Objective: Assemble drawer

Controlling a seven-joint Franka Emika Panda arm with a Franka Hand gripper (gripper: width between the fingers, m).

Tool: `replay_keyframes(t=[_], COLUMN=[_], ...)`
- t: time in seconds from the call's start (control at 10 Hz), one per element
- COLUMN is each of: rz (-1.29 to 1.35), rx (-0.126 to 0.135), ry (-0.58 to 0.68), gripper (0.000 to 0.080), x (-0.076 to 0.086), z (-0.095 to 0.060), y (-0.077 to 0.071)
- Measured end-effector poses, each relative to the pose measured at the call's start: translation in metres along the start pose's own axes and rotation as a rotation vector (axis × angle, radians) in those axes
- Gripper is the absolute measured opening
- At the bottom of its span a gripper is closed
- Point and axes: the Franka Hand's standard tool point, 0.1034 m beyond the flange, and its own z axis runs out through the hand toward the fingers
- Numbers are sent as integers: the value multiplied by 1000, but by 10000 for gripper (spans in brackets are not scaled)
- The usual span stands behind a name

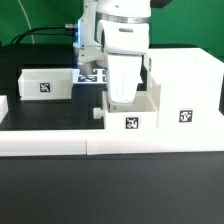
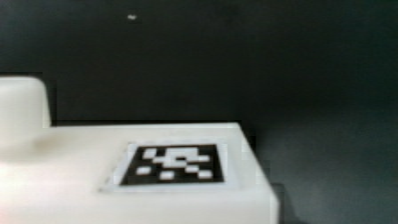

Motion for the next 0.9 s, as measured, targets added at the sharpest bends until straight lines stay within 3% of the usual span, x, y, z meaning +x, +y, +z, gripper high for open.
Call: replay_keyframes(t=[0.9], rz=[-8], rx=[-9], ry=[5], gripper=[42], x=[7], z=[0], y=[1])
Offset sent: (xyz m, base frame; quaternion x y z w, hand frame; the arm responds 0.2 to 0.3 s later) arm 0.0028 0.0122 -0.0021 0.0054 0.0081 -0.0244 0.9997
